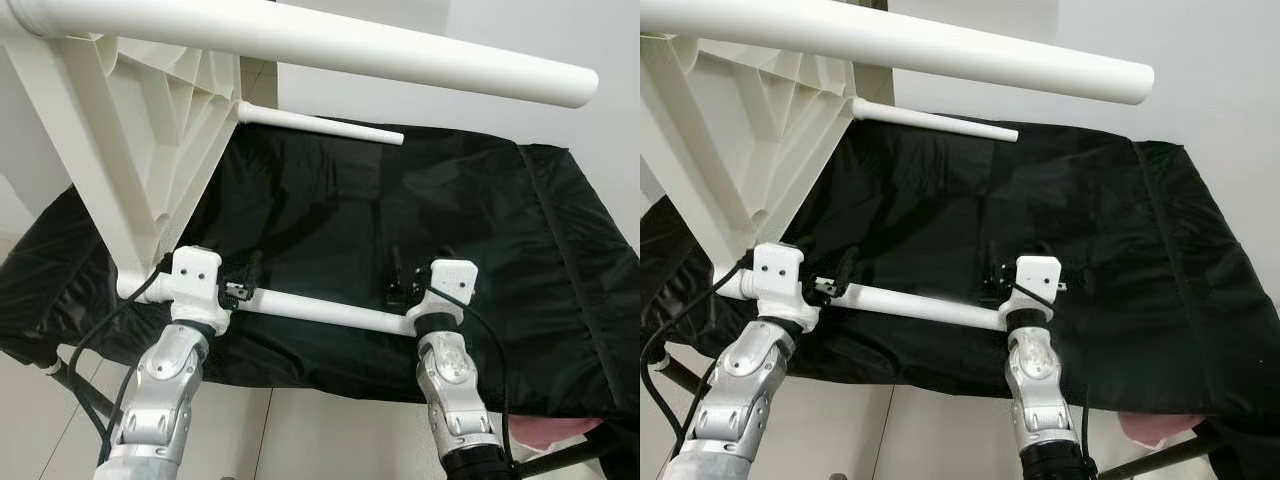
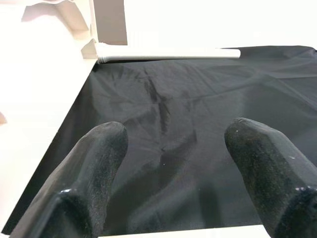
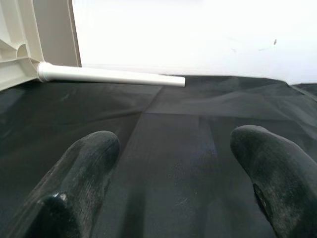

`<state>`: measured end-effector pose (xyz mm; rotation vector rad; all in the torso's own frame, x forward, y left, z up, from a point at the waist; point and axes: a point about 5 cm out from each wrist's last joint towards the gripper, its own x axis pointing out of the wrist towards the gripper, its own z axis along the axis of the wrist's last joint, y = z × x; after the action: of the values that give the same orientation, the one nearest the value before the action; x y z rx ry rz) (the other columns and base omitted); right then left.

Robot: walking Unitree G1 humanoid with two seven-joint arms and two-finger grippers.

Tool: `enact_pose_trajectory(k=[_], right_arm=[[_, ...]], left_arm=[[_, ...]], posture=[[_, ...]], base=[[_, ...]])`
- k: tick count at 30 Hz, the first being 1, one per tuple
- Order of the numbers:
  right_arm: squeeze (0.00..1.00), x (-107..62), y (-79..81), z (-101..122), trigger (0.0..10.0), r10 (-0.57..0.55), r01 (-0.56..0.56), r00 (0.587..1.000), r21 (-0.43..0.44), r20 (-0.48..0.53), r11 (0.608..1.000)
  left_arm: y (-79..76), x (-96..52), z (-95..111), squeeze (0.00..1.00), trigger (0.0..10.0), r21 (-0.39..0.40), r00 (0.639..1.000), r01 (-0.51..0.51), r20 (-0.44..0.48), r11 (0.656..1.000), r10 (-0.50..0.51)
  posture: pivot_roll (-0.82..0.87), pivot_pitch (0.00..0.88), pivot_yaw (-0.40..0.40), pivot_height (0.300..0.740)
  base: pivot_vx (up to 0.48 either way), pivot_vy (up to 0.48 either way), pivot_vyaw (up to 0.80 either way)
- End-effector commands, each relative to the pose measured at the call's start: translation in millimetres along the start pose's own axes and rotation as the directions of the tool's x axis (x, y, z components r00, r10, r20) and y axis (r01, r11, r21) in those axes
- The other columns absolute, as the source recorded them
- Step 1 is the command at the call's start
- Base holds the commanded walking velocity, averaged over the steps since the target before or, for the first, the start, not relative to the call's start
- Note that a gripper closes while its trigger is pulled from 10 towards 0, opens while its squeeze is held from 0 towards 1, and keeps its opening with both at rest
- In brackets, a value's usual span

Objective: Building children table

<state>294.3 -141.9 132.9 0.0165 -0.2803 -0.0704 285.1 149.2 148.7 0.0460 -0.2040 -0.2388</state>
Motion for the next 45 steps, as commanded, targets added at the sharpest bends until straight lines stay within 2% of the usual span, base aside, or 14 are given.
enact_pose_trajectory(k=[1, 4, 13, 21, 24, 30, 34, 39, 41, 45], right_arm=[[0.0, 2.0, -0.8, -3.4, 10.0, -0.008, 0.009, 1.0, 0.012, -0.021, 1.0], [0.0, 3.3, 1.3, -1.1, 10.0, 0.018, -0.018, 1.0, -0.033, 0.0, 0.999], [0.0, -0.1, -0.9, -0.6, 10.0, 0.023, -0.021, 0.999, -0.07, 0.025, 0.997], [0.0, 0.4, -4.3, 6.2, 10.0, 0.025, -0.019, 0.998, -0.101, 0.062, 0.995], [0.0, -1.1, -8.2, 5.9, 10.0, 0.031, -0.022, 0.997, -0.128, 0.068, 0.991], [0.0, -0.5, -6.2, 6.0, 10.0, 0.054, -0.042, 0.995, -0.147, 0.079, 0.988], [0.0, 1.0, -1.1, 10.1, 10.0, 0.092, -0.074, 0.99, -0.163, 0.105, 0.984], [0.0, 1.8, 0.2, 12.6, 10.0, 0.104, -0.086, 0.988, -0.16, 0.111, 0.983], [0.0, -1.5, -3.6, 11.5, 10.0, 0.103, -0.084, 0.989, -0.166, 0.106, 0.983], [0.0, -3.3, -7.3, 11.3, 10.0, 0.087, -0.068, 0.991, -0.171, 0.105, 0.983]], left_arm=[[5.5, -0.4, -2.0, 0.0, 10.0, -0.003, 0.998, -0.053, -0.018, 0.999, 0.053], [10.4, -3.2, -1.7, 0.0, 10.0, -0.005, 0.998, -0.064, -0.022, 0.998, 0.064], [16.6, -4.8, -2.4, 0.0, 10.0, -0.021, 0.996, -0.079, -0.035, 0.997, 0.079], [14.2, -8.6, 3.4, 0.0, 10.0, -0.038, 1.0, -0.014, -0.013, 0.999, 0.014], [12.0, -17.5, 7.5, 0.0, 10.0, -0.032, 1.0, 0.009, -0.008, 0.999, -0.009], [12.4, -24.5, 9.0, 0.0, 10.0, 0.002, 1.0, -0.016, -0.006, 1.0, 0.016], [10.2, -37.7, 6.2, 0.0, 10.0, -0.043, 0.999, -0.021, -0.026, 0.999, 0.02], [11.3, -39.3, 8.4, 0.0, 10.0, -0.047, 0.999, -0.027, -0.025, 0.999, 0.026], [13.1, -40.7, 3.8, 0.0, 10.0, 0.013, 0.999, -0.027, -0.046, 1.0, 0.028], [12.7, -40.4, 1.4, 0.0, 10.0, -0.005, 0.998, -0.025, -0.061, 1.0, 0.025]], posture=[[0.02, 0.026, -0.033, 0.74], [0.02, 0.026, -0.024, 0.74], [0.01, 0.044, 0.0, 0.74], [-0.01, 0.06, 0.0, 0.74], [0.01, 0.073, -0.001, 0.74], [0.01, 0.063, 0.006, 0.74], [0.03, 0.079, -0.009, 0.74], [0.03, 0.092, -0.007, 0.74], [0.02, 0.091, -0.004, 0.74], [0.01, 0.083, -0.002, 0.74]], base=[[0.0, 0.0, 0.0], [0.0, 0.0, 0.0], [0.0, 0.0, 0.0], [0.0, 0.0, 0.0], [0.0, 0.0, 0.0], [0.0, 0.0, 0.0], [0.0, 0.0, 0.0], [0.0, 0.0, 0.0], [0.0, 0.0, 0.0], [0.0, 0.0, 0.0]])
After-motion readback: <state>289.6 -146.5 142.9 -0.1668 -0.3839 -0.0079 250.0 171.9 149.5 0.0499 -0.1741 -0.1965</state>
